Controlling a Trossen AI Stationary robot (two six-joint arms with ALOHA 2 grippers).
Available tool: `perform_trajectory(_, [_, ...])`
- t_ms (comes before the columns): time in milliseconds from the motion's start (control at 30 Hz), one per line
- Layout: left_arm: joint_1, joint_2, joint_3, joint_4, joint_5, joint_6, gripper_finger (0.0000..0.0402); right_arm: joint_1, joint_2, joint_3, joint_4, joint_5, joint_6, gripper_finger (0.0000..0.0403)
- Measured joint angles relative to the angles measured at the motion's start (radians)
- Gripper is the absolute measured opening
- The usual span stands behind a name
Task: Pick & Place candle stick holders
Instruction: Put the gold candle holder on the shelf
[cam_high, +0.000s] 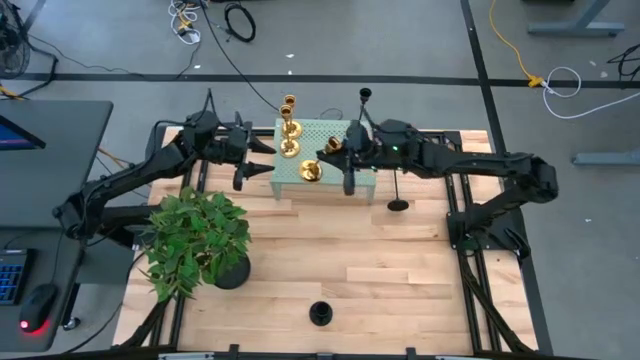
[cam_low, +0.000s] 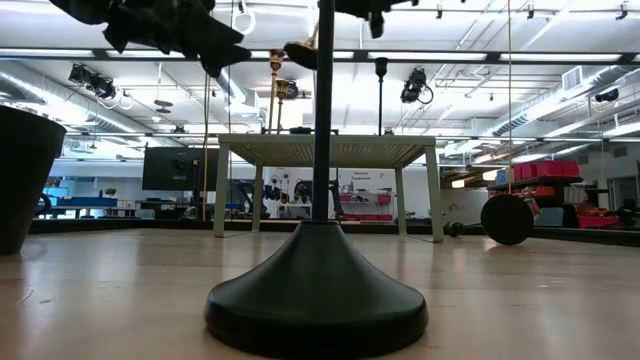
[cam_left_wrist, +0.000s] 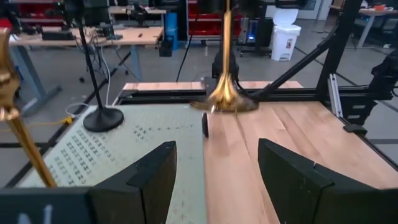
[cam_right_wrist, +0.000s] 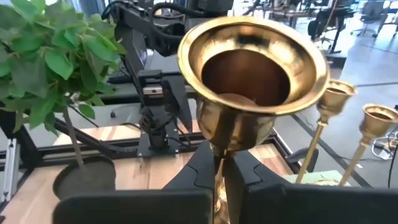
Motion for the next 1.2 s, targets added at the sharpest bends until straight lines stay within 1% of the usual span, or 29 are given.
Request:
perform_trajectory(200, [-0.045,0.000,0.000,0.053,-0.043,-0.002,0.0225,-0.026,0.106,0.137,-0.059,-0.086,-0.018,0.0004])
perform_trajectory(400, [-0.111,0.002,0.000,0.163,-0.154,-0.065,0.0225,-0.038,0.165,0.210,-0.103,-0.088,-0.046,0.0004])
perform_trajectory(567, [-0.153,0.002,0.000,0.212,-0.182,-0.078,0.0225,-0.040,0.170,0.214,-0.100,-0.088,-0.050,0.0004])
perform_trajectory(633, [-0.169,0.005,0.000,0.219,-0.214,-0.079,0.0225,-0.039,0.170,0.214,-0.098,-0.088,-0.049,0.0004])
perform_trajectory(800, [-0.206,0.061,0.000,0.255,-0.282,-0.081,0.0225,-0.039,0.170,0.214,-0.093,-0.089,-0.050,0.0004])
perform_trajectory(967, [-0.218,0.132,0.001,0.327,-0.286,-0.102,0.0225,-0.039,0.170,0.214,-0.098,-0.088,-0.057,0.0005])
perform_trajectory(1200, [-0.225,0.179,0.050,0.337,-0.291,-0.112,0.0225,-0.039,0.170,0.214,-0.110,-0.087,-0.065,0.0005])
